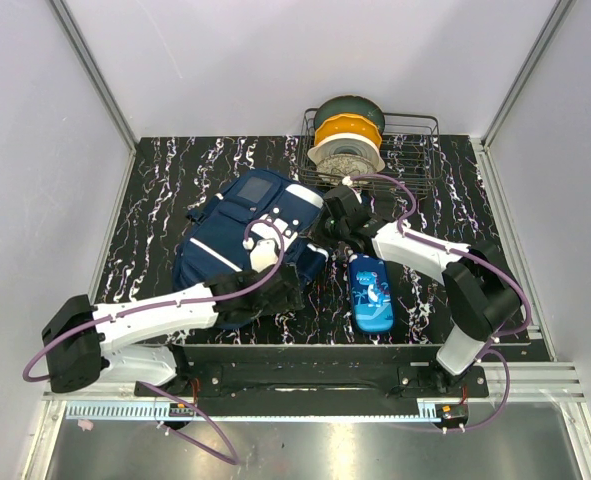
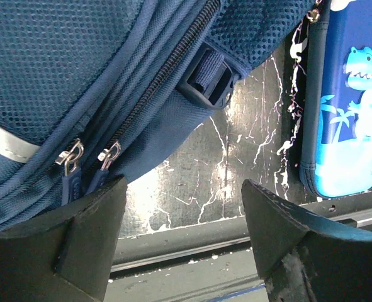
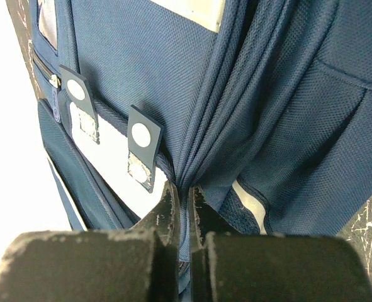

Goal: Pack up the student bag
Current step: Unzip the student bag at the center of the board.

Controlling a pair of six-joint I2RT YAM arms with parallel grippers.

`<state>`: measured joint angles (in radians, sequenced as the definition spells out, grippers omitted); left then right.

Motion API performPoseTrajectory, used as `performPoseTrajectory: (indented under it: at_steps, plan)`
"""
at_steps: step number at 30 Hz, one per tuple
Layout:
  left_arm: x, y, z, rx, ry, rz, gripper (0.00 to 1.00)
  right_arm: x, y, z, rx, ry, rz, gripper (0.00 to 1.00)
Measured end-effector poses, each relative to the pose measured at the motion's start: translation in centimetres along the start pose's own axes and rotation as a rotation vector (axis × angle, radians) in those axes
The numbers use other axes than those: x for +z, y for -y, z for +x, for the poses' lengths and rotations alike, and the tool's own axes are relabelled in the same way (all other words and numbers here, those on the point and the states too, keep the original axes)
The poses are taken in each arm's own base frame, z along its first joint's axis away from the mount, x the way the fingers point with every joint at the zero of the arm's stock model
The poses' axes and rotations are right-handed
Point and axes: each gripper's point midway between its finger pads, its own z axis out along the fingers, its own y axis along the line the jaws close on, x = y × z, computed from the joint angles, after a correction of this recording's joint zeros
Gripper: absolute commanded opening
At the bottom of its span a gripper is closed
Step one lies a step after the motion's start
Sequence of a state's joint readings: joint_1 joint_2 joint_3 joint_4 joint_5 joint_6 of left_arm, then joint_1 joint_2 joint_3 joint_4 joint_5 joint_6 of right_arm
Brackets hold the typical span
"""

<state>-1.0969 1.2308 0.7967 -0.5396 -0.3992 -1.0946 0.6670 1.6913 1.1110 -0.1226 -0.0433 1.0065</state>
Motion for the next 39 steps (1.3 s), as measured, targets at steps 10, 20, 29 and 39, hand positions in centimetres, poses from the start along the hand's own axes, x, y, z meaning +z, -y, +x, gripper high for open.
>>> performPoseTrajectory:
  at_steps: [10,20,29,39]
  plan:
    - [-0.3,-0.7,-0.4,0.004,0.021,-0.030,0.76,0.0,0.1,0.0,0.000,0.000,0.000,0.00]
    - [-3.1,1.9,-3.5,0.029,0.110,0.083,0.80,0.0,0.0,0.0,0.000,-0.001,-0.003,0.00]
    - [-1.9,0.2,-2.8,0.071,0.102,-0.012,0.80,0.0,0.0,0.0,0.000,-0.001,-0.004,0.00]
    - [-1.7,-1.1,-3.2,0.096,0.128,-0.069,0.79,0.0,0.0,0.1,0.000,-0.002,-0.004,0.00]
